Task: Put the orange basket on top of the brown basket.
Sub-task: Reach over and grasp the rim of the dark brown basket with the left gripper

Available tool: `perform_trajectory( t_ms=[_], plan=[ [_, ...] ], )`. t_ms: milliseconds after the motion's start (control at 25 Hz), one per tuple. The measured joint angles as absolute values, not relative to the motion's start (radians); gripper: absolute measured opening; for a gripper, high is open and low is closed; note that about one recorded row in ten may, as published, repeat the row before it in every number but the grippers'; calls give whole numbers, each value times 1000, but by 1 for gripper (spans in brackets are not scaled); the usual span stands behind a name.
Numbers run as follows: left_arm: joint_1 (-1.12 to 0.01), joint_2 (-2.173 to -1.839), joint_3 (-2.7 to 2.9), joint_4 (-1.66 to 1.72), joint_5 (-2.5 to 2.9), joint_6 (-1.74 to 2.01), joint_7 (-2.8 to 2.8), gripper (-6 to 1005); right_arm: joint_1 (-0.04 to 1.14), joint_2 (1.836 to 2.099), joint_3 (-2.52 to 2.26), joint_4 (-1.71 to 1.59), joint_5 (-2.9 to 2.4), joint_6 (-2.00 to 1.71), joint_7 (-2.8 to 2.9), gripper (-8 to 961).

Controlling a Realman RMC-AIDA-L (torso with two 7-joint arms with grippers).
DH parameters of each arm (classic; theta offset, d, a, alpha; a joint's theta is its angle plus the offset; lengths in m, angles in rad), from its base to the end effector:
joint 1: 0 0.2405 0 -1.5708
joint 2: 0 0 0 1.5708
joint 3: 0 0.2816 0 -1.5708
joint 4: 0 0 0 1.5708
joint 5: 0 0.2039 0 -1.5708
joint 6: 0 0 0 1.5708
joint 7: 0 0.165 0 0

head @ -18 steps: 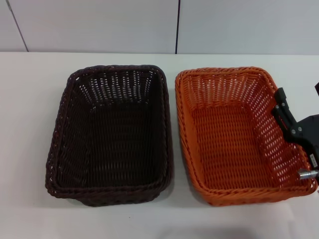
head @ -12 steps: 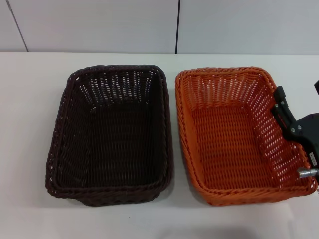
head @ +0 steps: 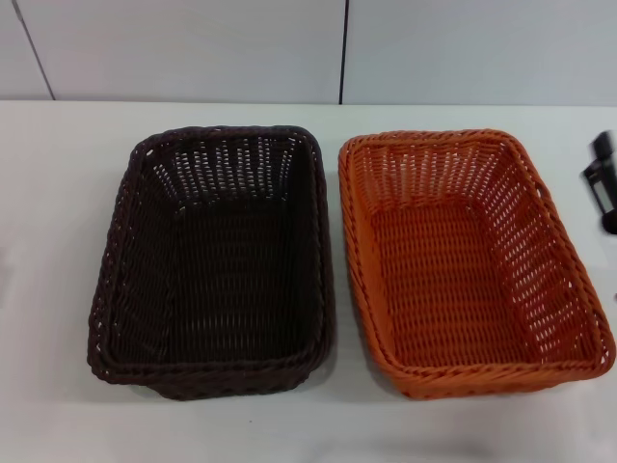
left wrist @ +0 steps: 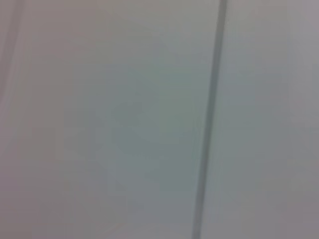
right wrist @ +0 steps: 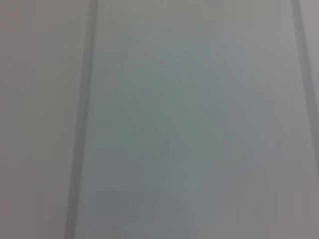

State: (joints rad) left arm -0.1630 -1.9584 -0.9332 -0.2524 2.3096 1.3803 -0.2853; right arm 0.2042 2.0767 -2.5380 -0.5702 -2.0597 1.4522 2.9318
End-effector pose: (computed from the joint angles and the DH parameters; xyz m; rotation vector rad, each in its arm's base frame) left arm -0.4068 0.2730 0.0568 -1.3502 -0.5609 -0.7781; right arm 0.2878 0.2887 -0.0287 -1.4017 0.3604 0.8798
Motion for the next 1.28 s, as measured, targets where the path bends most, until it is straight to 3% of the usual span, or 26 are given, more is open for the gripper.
perform_trajectory(
  t_ms=[80, 160, 280, 400, 440, 560, 600, 640, 680, 800, 840, 880, 920, 960, 1200, 1240, 1280],
  plan=[
    [-168, -1952, -933, -265, 2323, 1371, -286, 734, 204, 2073, -2502, -579, -2035, 1432, 2944, 820],
    [-186, -1910, -945, -378, 2391, 1281, -259, 699, 208, 2066, -2469, -579, -2027, 1413, 2950, 820],
    [-187, -1884, -980, -511, 2432, 1167, -193, 671, 209, 2055, -2403, -582, -2026, 1370, 2953, 820],
    [-167, -1880, -1036, -636, 2469, 1061, -146, 657, 199, 2052, -2322, -589, -2026, 1324, 2955, 820],
    [-121, -1879, -1143, -834, 2541, 834, -126, 652, 191, 2051, -2269, -591, -2026, 1288, 2955, 819],
    [-121, -1879, -1143, -834, 2541, 834, -126, 637, 184, 2051, -2223, -588, -2026, 1253, 2956, 819],
    [-79, -1883, -1227, -1027, 2640, 577, -125, 633, 182, 2051, -2205, -583, -2026, 1245, 2956, 819],
    [-79, -1883, -1227, -1027, 2640, 577, -125, 628, 180, 2047, -2179, -578, -2026, 1227, 2956, 819],
    [-33, -1907, -1263, -1162, 2726, 419, -120, 623, 180, 2047, -2179, -578, -2026, 1227, 2956, 819],
    [-33, -1907, -1263, -1162, 2726, 419, -120, 700, 174, 2039, -2111, -578, -2026, 1168, 2956, 819],
    [1, -1929, -1281, -1251, 2762, 346, -119, 726, 175, 2034, -2080, -570, -2030, 1132, 2956, 819],
    [1, -1929, -1281, -1251, 2762, 346, -119, 752, 175, 2034, -2080, -570, -2030, 1132, 2956, 819],
    [73, -1971, -1304, -1429, 2791, 146, -115, 778, 176, 2029, -2073, -562, -2032, 1114, 2956, 819],
    [95, -1983, -1308, -1501, 2800, 42, -108, 810, 176, 2029, -2073, -562, -2032, 1114, 2956, 819],
    [117, -2002, -1312, -1593, 2803, -149, -81, 814, 151, 2017, -2026, -552, -2034, 1106, 2956, 819],
    [120, -2036, -1330, -1653, 2805, -346, -38, 815, 147, 2012, -2021, -548, -2034, 1106, 2956, 819],
    [120, -2036, -1330, -1653, 2805, -346, -38, 814, 147, 2012, -2021, -548, -2034, 1106, 2956, 819]
  ],
)
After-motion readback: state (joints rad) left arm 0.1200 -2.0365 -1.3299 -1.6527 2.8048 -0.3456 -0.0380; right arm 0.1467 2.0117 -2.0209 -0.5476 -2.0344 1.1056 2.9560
